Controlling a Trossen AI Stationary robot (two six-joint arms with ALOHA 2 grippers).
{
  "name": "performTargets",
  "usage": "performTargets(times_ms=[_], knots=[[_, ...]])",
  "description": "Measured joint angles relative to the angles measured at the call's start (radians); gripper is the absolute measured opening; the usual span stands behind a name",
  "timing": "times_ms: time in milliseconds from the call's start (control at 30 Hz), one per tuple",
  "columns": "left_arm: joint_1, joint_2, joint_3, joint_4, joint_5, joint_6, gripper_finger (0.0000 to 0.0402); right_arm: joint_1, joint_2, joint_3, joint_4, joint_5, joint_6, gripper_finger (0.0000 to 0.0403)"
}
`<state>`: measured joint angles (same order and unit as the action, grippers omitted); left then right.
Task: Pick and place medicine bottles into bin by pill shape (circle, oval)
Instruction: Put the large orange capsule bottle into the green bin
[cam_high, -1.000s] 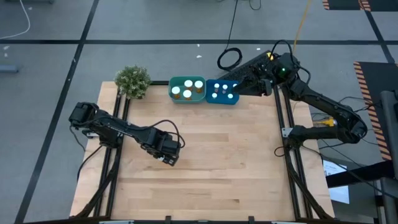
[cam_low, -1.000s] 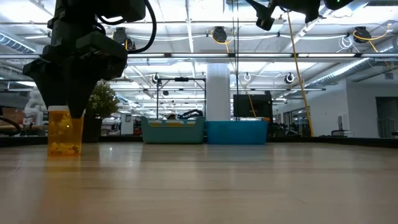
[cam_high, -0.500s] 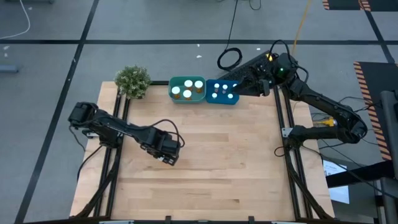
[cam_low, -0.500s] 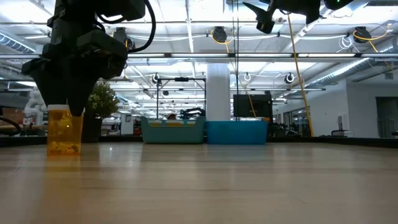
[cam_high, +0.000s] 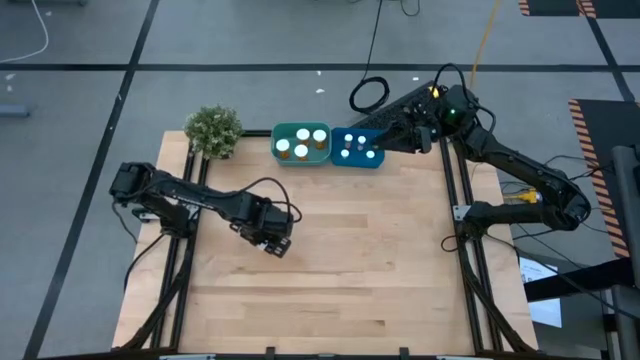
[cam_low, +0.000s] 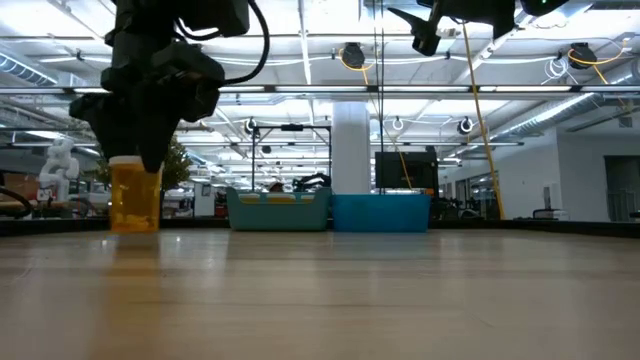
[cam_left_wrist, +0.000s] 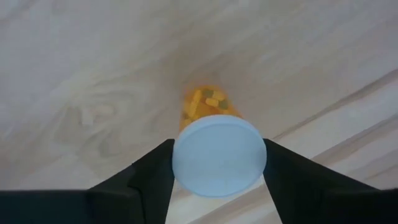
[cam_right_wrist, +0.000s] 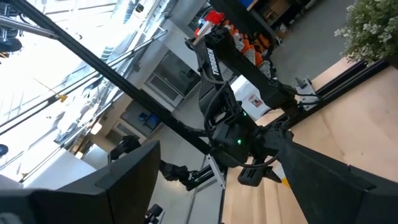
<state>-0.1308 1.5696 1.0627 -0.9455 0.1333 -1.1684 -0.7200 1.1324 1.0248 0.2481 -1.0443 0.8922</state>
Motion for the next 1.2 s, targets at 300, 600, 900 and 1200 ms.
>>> performTargets(times_ms=[300, 600, 900, 1200], knots=[[0.057, 0.000, 0.008, 0.003, 0.000, 0.063, 0.0218, 0.000, 0.000, 0.000, -0.021, 0.004, -0.019, 0.0320], [0.108, 0.000, 0.008, 0.003, 0.010, 0.115, 0.0209, 0.000, 0.000, 0.000, -0.022, 0.004, -0.023, 0.0320], [0.164, 0.000, 0.008, 0.006, 0.019, 0.189, 0.0231, 0.000, 0.000, 0.000, -0.022, 0.002, -0.023, 0.0320], [0.243, 0.000, 0.008, 0.009, 0.026, 0.299, 0.0208, 0.000, 0.000, 0.000, -0.022, 0.001, -0.023, 0.0320]])
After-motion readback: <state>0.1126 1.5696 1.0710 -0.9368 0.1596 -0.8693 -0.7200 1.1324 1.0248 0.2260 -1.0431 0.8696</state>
